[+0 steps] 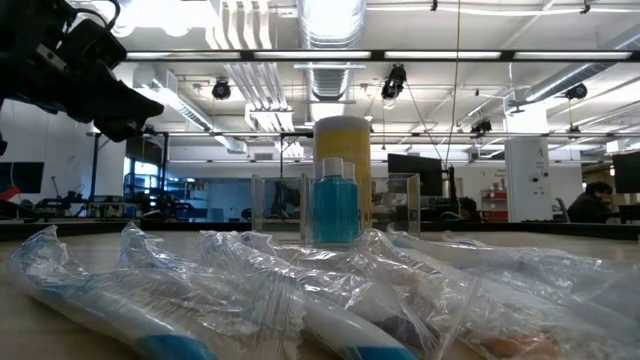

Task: Pick & Place toothbrushing station
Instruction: Put the blue mouthwash into the transparent organizer

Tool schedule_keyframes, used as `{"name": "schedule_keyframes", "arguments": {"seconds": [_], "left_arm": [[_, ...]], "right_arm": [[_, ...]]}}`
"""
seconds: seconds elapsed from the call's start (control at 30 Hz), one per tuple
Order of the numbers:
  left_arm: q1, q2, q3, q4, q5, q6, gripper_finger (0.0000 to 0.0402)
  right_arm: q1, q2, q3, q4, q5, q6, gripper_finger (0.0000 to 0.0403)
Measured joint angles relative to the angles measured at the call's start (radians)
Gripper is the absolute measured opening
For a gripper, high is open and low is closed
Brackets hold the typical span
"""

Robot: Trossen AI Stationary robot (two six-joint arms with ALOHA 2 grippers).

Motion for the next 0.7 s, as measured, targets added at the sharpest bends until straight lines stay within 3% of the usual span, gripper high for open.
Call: {"name": "schedule_keyframes", "arguments": {"seconds": [0.13, 0.33, 0.57, 0.7], "left_arm": [[0.0, 0.0, 0.0, -0.026, 0.009, 0.001, 0.0014], [0.0, 0.0, 0.0, -0.03, 0.03, 0.022, 0.0014], [0.0, 0.0, 0.0, -0.03, 0.034, 0.039, 0.0014], [0.0, 0.0, 0.0, -0.032, 0.066, 0.039, 0.0014]], "right_arm": [[0.085, 0.142, 0.142, -0.052, 0.019, 0.148, 0.011], [0.161, 0.37, 0.393, -0.228, -0.117, 0.286, 0.0126], [0.213, 0.606, 0.717, -0.554, -0.178, 0.351, 0.0173], [0.241, 0.701, 0.815, -0.575, -0.214, 0.319, 0.0198]]}}
